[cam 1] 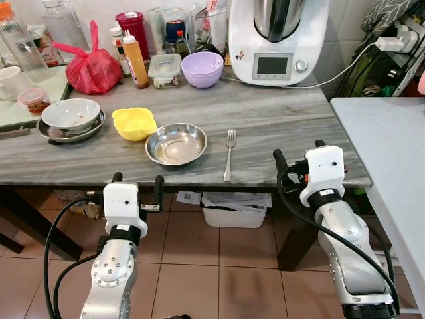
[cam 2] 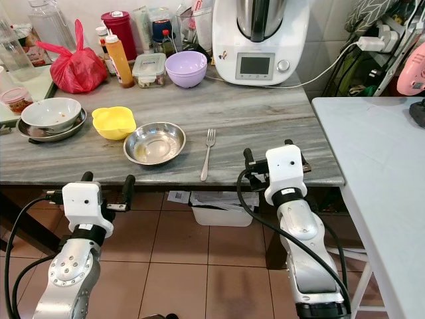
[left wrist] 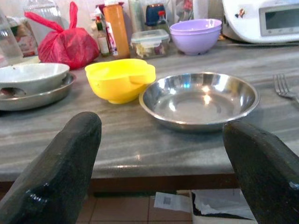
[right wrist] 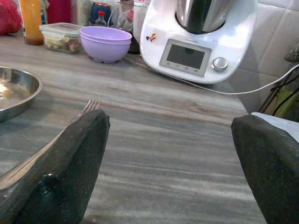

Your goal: Setting the table

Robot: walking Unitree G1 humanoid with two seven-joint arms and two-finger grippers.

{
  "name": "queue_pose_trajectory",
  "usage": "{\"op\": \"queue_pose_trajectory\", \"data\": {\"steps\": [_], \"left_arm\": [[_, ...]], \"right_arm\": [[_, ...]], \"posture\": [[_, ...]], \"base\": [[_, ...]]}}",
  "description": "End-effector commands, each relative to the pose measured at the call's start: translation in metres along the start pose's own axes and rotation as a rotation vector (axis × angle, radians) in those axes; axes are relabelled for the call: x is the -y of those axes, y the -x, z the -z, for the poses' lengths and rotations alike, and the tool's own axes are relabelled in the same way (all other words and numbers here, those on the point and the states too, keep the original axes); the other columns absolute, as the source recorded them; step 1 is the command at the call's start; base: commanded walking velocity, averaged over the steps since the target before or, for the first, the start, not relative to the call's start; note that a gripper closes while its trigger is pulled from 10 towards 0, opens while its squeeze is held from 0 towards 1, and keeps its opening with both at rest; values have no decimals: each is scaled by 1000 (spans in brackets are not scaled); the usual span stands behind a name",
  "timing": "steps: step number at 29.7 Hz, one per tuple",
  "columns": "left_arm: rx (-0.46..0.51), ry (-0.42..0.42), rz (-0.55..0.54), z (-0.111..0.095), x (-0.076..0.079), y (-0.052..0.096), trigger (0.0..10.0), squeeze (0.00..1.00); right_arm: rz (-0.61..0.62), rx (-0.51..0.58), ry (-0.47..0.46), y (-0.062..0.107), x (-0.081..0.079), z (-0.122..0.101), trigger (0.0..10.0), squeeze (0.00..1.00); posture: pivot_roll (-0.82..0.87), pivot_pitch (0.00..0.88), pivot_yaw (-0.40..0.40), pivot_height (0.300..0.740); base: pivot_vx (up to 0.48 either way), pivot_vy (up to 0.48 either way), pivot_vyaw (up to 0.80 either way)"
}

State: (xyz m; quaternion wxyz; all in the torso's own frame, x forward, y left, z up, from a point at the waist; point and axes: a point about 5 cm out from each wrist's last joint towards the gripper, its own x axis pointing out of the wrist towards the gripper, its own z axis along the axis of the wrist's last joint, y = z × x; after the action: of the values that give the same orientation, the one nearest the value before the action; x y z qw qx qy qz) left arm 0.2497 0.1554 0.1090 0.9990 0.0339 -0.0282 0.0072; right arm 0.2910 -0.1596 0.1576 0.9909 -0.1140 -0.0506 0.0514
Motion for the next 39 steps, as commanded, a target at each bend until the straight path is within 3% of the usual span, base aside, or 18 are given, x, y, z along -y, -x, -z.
{"op": "queue_pose_trajectory", "data": {"steps": [1, 22, 39], "left_arm": [[5, -15, -10, 0, -2, -1, 10000, 0], [-13, -33, -14, 2, -9, 3, 10000, 0], [15, -30, 36, -1, -8, -4, 10000, 0]], "right_arm": [[-14, 4, -12, 1, -3, -2, 10000, 0], [12, -19, -21, 3, 1, 2, 10000, 0], [23, -1, -2, -4, -1, -1, 10000, 0]], "posture": [[-120, 35, 66, 740], [-122, 37, 76, 740], [-116, 25, 95, 740]], "base": [[-240, 0, 0], [-268, 0, 0], [-218, 0, 0]]}}
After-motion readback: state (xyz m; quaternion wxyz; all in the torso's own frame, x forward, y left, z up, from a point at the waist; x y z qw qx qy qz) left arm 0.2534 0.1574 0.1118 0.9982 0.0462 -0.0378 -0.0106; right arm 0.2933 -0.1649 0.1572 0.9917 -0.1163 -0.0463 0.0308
